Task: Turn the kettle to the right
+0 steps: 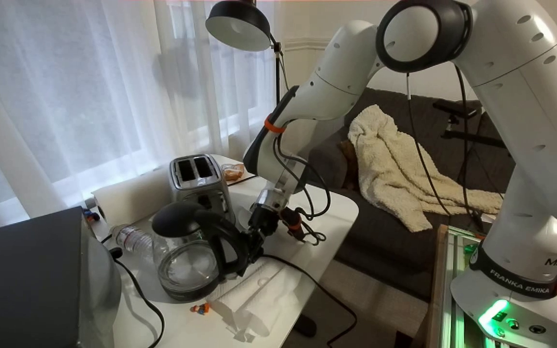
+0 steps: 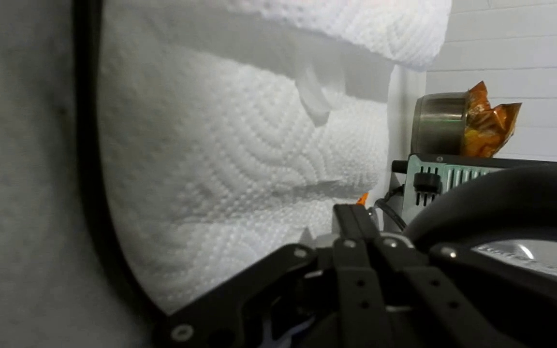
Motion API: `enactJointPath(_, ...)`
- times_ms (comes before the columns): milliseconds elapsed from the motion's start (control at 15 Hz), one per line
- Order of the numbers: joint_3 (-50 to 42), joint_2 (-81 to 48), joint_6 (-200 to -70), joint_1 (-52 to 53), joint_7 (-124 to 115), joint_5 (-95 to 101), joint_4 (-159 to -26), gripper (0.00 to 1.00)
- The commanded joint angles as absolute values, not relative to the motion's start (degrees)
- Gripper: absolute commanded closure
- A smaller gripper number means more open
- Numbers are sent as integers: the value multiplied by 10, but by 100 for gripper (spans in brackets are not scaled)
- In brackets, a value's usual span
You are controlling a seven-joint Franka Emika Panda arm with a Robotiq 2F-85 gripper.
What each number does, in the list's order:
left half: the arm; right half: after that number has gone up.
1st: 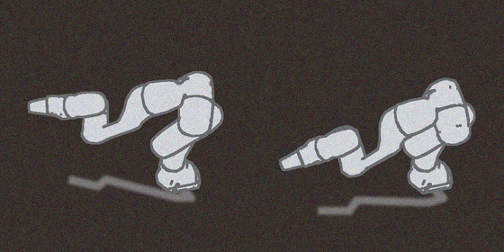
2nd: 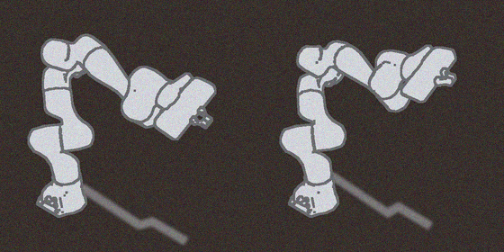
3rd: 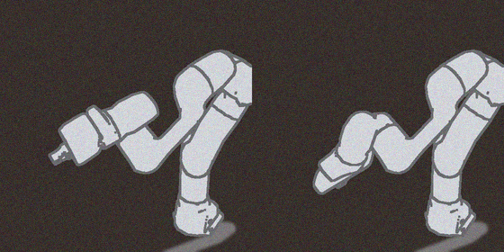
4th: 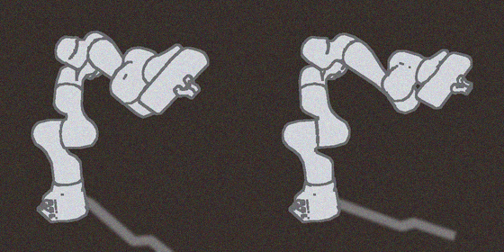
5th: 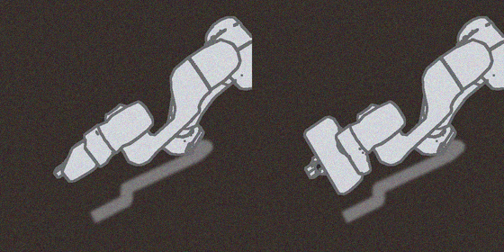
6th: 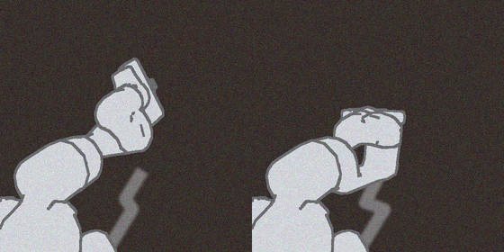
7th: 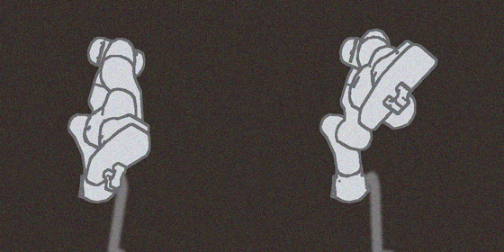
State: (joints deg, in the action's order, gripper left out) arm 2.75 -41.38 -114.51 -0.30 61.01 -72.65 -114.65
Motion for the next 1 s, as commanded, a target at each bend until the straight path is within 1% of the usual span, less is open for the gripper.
enactJointPath(0,26,-434,-1156,5,607,-726,-1134,100)
enactJointPath(933,20,-402,-1075,-14,597,-706,-1151,100)
